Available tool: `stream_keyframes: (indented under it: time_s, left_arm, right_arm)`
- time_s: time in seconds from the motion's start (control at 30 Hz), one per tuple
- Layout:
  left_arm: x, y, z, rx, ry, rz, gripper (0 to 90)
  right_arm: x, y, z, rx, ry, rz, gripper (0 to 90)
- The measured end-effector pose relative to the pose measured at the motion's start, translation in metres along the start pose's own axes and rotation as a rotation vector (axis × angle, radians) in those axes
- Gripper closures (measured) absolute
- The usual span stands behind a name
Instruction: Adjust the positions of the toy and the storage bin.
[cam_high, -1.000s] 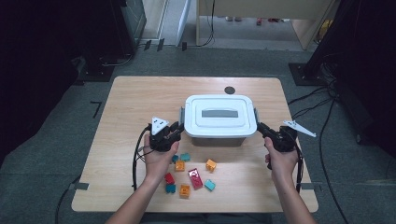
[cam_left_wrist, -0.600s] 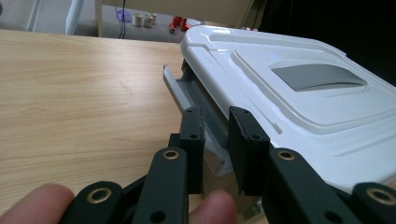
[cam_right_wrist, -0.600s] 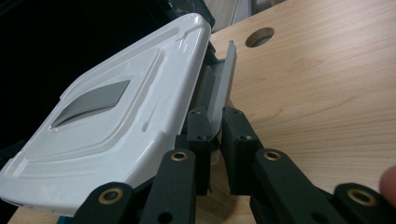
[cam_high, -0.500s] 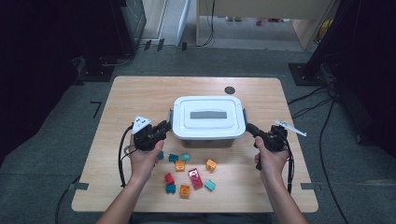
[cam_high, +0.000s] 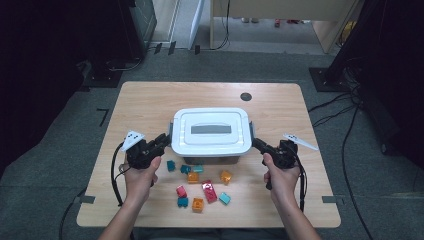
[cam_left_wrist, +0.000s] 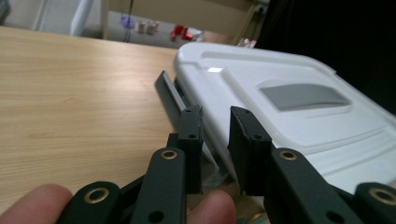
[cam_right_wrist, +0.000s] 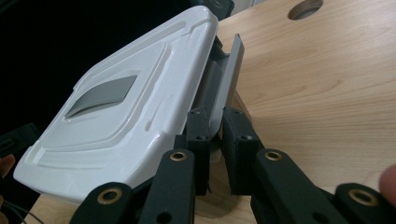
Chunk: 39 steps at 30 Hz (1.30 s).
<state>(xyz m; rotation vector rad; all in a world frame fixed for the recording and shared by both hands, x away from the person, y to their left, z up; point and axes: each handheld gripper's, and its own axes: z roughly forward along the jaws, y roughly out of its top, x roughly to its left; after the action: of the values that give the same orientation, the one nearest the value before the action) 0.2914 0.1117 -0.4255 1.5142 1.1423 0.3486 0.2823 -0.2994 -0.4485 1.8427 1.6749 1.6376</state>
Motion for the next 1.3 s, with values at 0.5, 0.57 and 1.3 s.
stream_keyframes:
  time_s: [0.5,0.57,1.3]
  left_arm:
    - [0.015,0.000,-0.027,-0.088,0.092,-0.005,63.3]
    - [0.023,-0.005,-0.030,-0.065,0.119,-0.018,61.9]
    - [0.014,-0.020,-0.026,-0.059,0.130,0.038,46.2]
  right_arm:
    - [0.017,-0.015,0.009,0.008,0.029,-0.057,81.0]
    - [0.018,-0.015,0.009,-0.001,0.018,-0.075,78.5]
    - [0.021,-0.020,0.013,-0.002,-0.018,-0.130,78.7]
